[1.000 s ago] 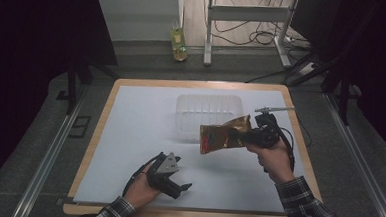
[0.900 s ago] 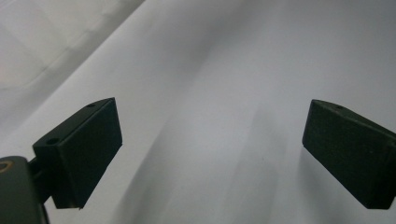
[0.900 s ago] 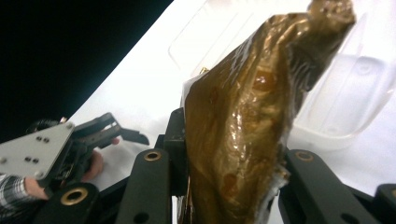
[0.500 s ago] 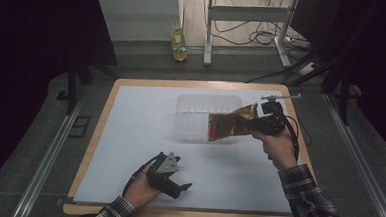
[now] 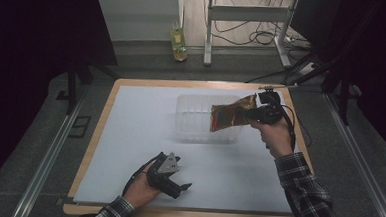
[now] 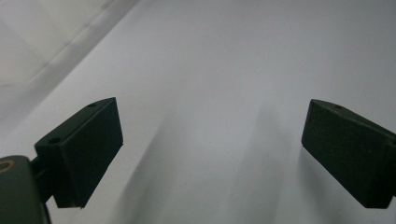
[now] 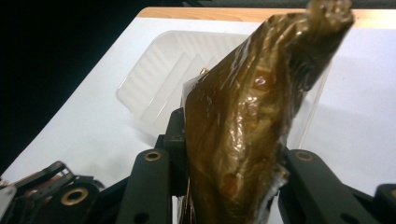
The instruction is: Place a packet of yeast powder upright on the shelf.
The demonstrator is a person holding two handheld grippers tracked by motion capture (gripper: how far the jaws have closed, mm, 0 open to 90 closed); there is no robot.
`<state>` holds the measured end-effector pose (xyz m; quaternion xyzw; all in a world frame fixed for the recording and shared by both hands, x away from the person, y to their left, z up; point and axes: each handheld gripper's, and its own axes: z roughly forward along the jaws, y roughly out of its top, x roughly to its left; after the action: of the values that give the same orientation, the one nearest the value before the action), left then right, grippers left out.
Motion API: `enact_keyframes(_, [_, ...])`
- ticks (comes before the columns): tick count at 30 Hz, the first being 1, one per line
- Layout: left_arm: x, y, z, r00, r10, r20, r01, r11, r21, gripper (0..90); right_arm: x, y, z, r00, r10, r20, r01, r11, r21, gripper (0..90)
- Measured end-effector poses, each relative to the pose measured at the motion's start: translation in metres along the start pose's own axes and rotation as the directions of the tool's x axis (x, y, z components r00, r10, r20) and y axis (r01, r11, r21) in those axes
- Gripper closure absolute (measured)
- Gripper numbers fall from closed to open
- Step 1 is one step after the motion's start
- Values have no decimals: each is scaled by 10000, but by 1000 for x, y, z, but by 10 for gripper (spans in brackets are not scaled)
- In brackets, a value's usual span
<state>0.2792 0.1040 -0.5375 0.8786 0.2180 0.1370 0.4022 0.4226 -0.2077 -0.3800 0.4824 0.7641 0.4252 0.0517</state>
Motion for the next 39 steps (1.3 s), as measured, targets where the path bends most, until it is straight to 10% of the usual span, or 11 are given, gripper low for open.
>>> enact_keyframes(39, [1,0,-2,10000,3,0,-3,9998,-179,46,-4,26,39,9962,-58,875,-7,9973,737,653])
